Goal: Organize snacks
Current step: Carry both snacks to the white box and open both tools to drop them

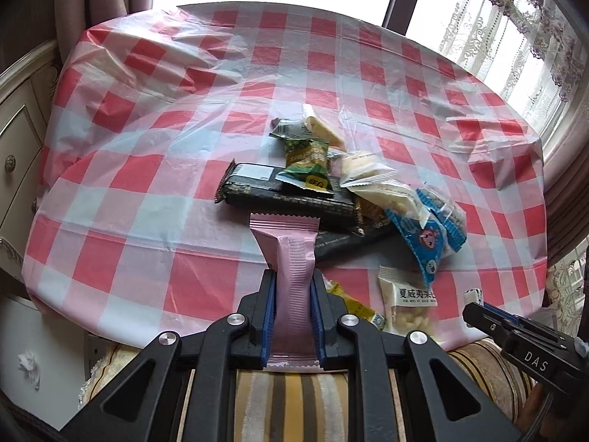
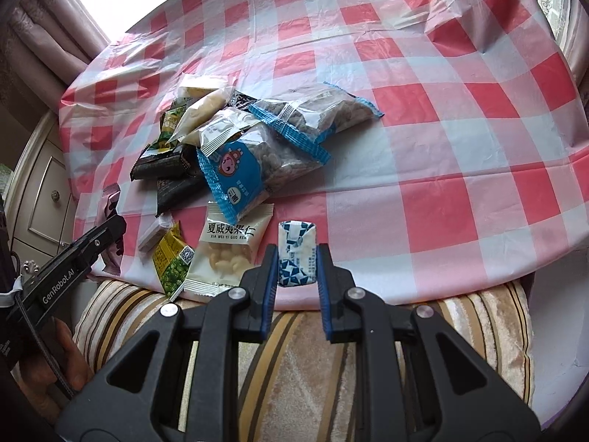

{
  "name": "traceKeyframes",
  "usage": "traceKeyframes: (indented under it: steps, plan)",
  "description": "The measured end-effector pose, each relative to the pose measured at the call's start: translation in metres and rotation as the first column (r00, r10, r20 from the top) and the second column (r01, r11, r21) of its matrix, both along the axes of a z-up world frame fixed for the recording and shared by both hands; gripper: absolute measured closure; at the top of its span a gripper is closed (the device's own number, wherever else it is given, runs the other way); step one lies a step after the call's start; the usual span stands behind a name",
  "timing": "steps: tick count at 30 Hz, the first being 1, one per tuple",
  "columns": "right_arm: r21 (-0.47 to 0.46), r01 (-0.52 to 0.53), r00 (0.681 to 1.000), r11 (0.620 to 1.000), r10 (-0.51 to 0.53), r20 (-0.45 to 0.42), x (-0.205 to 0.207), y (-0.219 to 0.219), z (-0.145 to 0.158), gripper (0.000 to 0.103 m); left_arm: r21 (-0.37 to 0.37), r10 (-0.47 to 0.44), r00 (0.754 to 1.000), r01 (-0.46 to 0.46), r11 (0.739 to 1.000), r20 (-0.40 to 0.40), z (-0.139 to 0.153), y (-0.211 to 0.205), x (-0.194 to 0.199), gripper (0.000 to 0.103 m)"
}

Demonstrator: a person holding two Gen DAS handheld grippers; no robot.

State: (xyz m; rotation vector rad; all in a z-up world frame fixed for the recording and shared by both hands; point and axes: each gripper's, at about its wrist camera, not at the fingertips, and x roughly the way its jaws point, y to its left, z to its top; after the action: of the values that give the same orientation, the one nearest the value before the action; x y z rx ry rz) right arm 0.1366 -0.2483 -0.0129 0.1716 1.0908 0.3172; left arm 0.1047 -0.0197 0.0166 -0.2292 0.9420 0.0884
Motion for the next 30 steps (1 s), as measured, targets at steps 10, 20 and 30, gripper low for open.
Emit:
traceKeyframes:
  steps: [10, 20, 30]
  plan:
    - [0.082, 0.165, 0.986, 0.983, -0.167, 0.012, -0.007, -0.101, 0.008, 0.079, 0.016, -0.251, 0.968, 0.251, 0.968, 0.028, 0.023, -0.097, 0.011, 0.085]
    - [0.065, 0.347, 0.938, 0.936, -0.346, -0.021, -0.032, -0.203, -0.012, 0.079, -0.102, -0.53, 0.848, 0.526, 0.844, -0.012, 0.021, -0.214, 0.015, 0.085]
    - [0.047, 0.461, 0.887, 0.886, -0.458, -0.066, -0.061, -0.269, -0.037, 0.079, -0.231, -0.713, 0.7, 0.686, 0.69, -0.051, 0.008, -0.299, -0.003, 0.085]
